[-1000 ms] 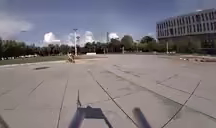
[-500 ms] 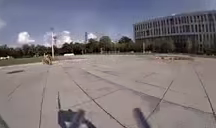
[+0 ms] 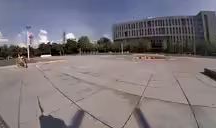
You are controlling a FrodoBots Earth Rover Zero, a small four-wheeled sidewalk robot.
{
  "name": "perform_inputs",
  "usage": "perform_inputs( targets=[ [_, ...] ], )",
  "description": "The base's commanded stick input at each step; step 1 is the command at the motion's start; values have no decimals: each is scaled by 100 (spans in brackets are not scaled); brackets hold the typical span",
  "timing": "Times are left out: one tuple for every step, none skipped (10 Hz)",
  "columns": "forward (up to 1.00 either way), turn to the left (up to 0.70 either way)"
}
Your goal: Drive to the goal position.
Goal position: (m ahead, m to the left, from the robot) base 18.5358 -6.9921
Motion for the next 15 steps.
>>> perform_inputs(
  targets=[
    [0,-95],
    [0,-95],
    [0,-95],
    [0,-95],
    [0,-92],
    [0,-15],
    [13,-1],
    [44,-2],
    [100,-2],
    [100,-2],
    [100,-2],
    [100,-2],
    [100,-2],
    [100,-2],
    [100,-4]
  ],
)
